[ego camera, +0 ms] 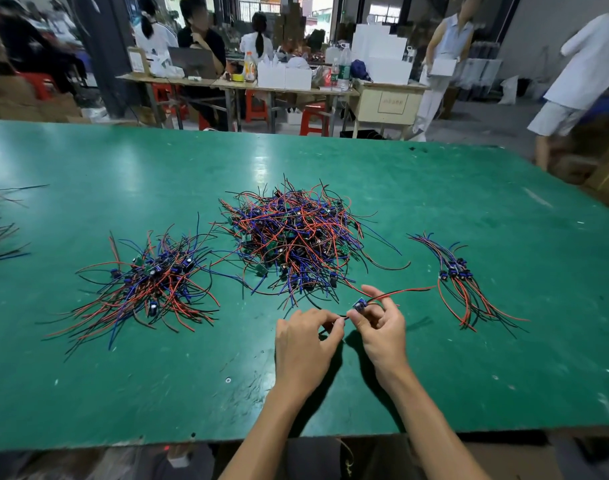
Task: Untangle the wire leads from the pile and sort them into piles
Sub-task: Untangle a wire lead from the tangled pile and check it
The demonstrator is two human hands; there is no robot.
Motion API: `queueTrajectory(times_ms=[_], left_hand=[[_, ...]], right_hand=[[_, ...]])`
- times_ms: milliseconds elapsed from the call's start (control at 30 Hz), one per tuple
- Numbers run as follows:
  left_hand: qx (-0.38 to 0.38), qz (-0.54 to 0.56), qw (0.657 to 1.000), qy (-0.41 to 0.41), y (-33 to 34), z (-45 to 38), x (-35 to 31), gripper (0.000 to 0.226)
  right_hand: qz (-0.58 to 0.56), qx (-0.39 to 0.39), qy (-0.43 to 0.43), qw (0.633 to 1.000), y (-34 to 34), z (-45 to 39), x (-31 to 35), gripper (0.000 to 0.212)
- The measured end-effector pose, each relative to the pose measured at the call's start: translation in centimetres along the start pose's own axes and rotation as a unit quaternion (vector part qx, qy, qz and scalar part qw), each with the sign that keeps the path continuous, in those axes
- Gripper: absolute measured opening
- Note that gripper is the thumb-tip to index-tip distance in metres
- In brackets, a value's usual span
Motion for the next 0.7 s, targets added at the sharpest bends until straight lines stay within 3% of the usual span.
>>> queueTrajectory(times_ms=[700], left_hand=[[0.01, 0.047, 0.994, -0.096, 0.6, -0.4, 2.7, 0.02]], right_hand=[[0.045, -0.104, 0.016, 0.993, -4.5, -3.4, 1.0, 0.047]])
Point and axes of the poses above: each hand's wrist, its own z-axis away from the middle knuckle, its own y-axis out of the palm, x = y × z, the point moved 8 cm from there along -z, towards the middle knuckle, and after that the axes turned 2 degrees about z, right-handed, at the moved point
